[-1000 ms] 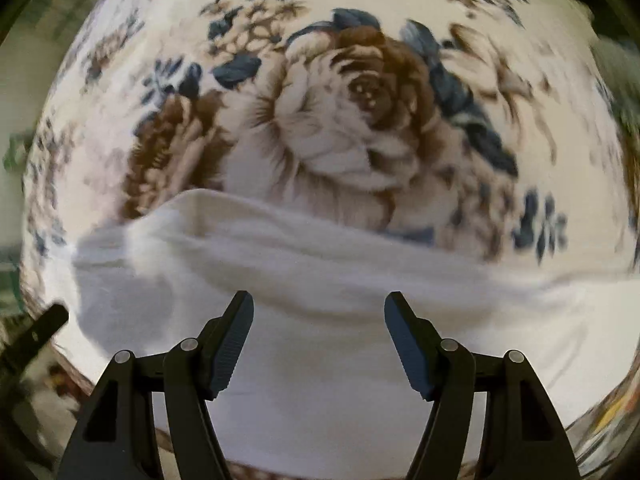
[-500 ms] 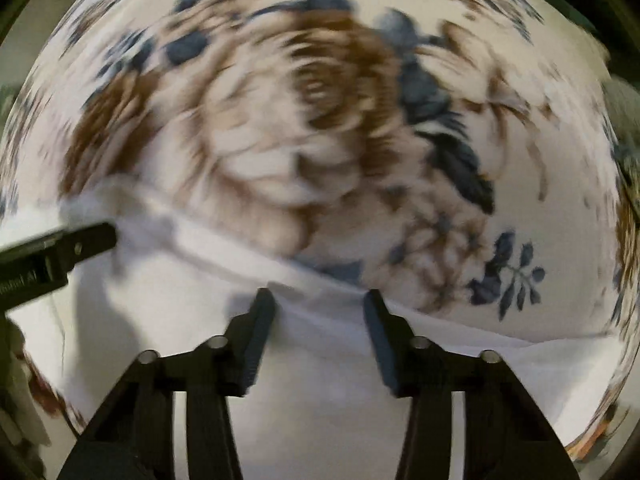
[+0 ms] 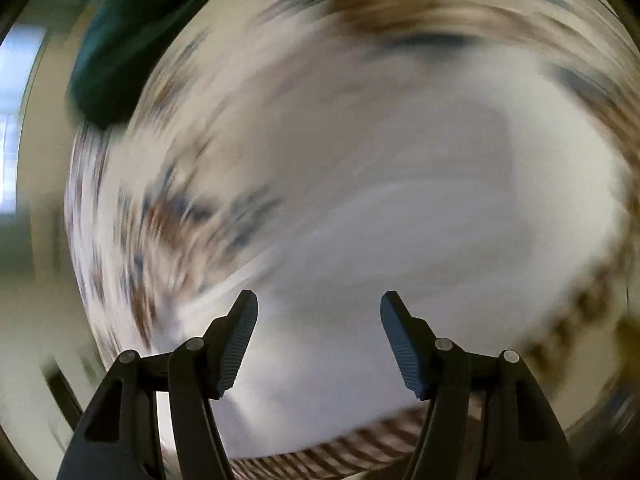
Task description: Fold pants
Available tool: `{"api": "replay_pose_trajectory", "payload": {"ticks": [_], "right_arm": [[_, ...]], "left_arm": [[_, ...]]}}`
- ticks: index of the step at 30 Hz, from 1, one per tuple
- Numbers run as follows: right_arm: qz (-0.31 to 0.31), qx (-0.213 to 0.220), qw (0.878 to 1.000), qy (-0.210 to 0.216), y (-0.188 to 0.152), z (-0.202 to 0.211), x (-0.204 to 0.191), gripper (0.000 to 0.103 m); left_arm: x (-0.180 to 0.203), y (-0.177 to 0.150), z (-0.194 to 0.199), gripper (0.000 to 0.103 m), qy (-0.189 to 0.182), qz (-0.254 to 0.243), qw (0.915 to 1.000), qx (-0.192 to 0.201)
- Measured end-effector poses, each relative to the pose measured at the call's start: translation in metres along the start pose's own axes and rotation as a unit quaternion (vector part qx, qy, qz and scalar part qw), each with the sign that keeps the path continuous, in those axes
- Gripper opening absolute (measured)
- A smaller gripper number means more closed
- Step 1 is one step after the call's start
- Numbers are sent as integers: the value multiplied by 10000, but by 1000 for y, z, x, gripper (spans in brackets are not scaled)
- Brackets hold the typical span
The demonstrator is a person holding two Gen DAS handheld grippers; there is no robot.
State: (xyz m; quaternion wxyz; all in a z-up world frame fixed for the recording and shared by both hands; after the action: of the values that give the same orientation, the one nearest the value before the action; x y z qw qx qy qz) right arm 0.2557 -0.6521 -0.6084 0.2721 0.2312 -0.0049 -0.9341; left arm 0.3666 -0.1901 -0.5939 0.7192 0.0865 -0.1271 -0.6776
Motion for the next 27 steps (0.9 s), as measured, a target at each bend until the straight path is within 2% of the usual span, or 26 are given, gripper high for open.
{"api": "replay_pose_trajectory", "payload": {"ticks": [1, 3, 5, 8, 10, 12, 14, 15, 17, 20, 23, 25, 26, 27], "right_arm": [[-293, 146, 9995, -39, 2, 8, 23, 66], [-1094, 555, 9923, -172, 29, 29, 95, 66], [-1505, 655, 9861, -248, 29, 32, 143, 66], [-1843, 793, 9796, -80, 44, 18, 179, 64], [-1835, 839, 9794, -115, 54, 10, 191, 47], [-1835, 838, 9794, -76, 58, -4, 191, 18], [-1800, 998, 9785, -134, 56, -9, 188, 11], [-1785, 1079, 9779, -140, 57, -7, 188, 9], [-1813, 1225, 9757, -118, 52, -1, 186, 8], [-1889, 1297, 9732, -184, 34, 24, 196, 8], [-2032, 1030, 9737, -96, 24, 16, 205, 10], [-2214, 810, 9717, 136, 21, 7, 212, 20], [-2211, 774, 9720, 194, 20, 7, 213, 34], [-2148, 793, 9733, 159, 20, 9, 215, 54]], "left_arm": [[7, -7, 3, 82, -37, 12, 10000, -3], [30, -21, 1, 82, -132, 20, 9999, 7], [48, -33, -12, 82, -189, -9, 9998, -8], [58, -54, -38, 82, -167, 44, 9996, -240], [57, -71, -59, 82, -127, 113, 9986, -493], [50, -85, -75, 83, -18, 167, 9974, -706], [47, -89, -82, 84, -49, 148, 9979, -634], [48, -89, -82, 91, -80, 127, 9981, -605], [57, -88, -87, 103, -215, -29, 9977, -637], [62, -88, -100, 103, 27, -294, 9962, -824], [64, -84, -108, 103, 193, -274, 9951, -930], [65, -81, -110, 103, 228, -224, 9950, -946], [65, -80, -111, 103, 236, -193, 9950, -952], [65, -79, -111, 103, 239, -188, 9949, -960]]}}
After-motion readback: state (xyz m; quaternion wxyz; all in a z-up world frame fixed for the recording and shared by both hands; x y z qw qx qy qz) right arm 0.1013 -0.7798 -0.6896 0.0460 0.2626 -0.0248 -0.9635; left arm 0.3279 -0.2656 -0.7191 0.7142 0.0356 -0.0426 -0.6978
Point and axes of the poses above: each gripper's, at about its wrist camera, not at the fingertips, and z roughly against the way its jaws point, x to its right, y to its top, the point moved 10 cm from there along -z, roughly the way its jaws point, and after that the axes turned 11 degrees about x, right-handed, at the moved point
